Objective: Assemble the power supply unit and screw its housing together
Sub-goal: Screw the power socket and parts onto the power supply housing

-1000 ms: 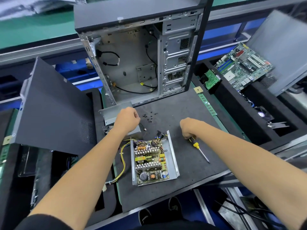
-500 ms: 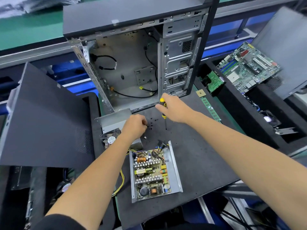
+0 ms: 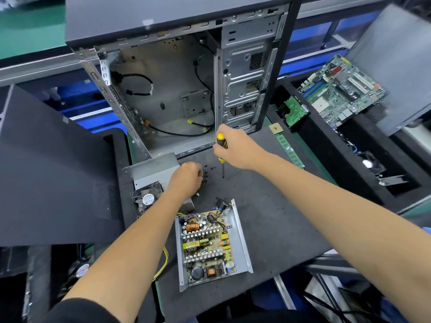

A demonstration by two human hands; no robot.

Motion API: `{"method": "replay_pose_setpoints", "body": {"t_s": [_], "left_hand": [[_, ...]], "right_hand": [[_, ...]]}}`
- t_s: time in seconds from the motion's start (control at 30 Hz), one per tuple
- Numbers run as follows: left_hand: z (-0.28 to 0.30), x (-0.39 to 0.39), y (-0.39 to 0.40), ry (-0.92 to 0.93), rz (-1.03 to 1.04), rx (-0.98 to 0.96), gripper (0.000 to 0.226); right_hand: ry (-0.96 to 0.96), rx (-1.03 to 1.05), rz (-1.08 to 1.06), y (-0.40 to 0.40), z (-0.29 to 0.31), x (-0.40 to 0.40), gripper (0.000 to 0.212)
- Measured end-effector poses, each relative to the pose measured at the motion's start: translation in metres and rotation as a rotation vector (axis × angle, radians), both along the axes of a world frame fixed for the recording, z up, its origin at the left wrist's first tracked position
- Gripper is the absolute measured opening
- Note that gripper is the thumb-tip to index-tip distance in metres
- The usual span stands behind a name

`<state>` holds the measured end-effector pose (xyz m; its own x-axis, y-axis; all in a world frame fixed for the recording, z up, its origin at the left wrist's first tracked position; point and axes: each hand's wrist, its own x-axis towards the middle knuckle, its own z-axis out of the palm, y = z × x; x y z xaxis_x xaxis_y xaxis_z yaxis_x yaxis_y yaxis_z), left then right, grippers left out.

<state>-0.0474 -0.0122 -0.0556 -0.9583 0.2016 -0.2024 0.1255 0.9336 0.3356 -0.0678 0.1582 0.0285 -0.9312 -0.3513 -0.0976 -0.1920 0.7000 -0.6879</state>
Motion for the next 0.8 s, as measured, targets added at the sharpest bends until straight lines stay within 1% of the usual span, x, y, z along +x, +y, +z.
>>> {"method": "replay_pose_setpoints", "body": {"t_s": [0.07, 0.1, 0.17, 0.23, 0.3, 0.33, 0.43, 0.6, 0.8], "left_hand": [[0.002, 0.002, 0.001, 0.001, 0.021, 0.055, 0.008], [0.004, 0.004, 0.001, -0.001, 0.058, 0.116, 0.006], [0.01, 0.006, -0.001, -0.013, 0.172, 0.293, 0.002], [0.02, 0.011, -0.004, -0.033, 0.271, 0.493, 0.008], [0.029, 0.017, -0.009, -0.058, 0.306, 0.656, 0.014], [0.034, 0.021, -0.012, -0.06, 0.295, 0.699, 0.015], [0.045, 0.036, -0.018, -0.081, 0.271, 0.793, 0.019], [0.052, 0.057, -0.024, -0.11, 0.385, 0.946, 0.017], [0.053, 0.074, -0.026, -0.13, 0.384, 0.956, 0.015]], "right_hand": [[-0.003, -0.008, -0.001, -0.001, 0.005, 0.002, 0.012], [0.0, -0.014, -0.005, -0.001, 0.008, 0.003, 0.012], [0.012, -0.038, -0.025, -0.003, 0.015, 0.005, 0.011], [0.04, -0.077, -0.057, -0.006, 0.022, 0.008, 0.01], [0.069, -0.126, -0.101, -0.01, 0.032, 0.011, 0.009], [0.072, -0.154, -0.125, -0.012, 0.036, 0.013, 0.009], [0.062, -0.249, -0.184, -0.019, 0.047, 0.019, 0.013], [0.069, -0.345, -0.209, -0.029, 0.059, 0.035, 0.015], [0.075, -0.356, -0.193, -0.033, 0.07, 0.052, 0.009]]}}
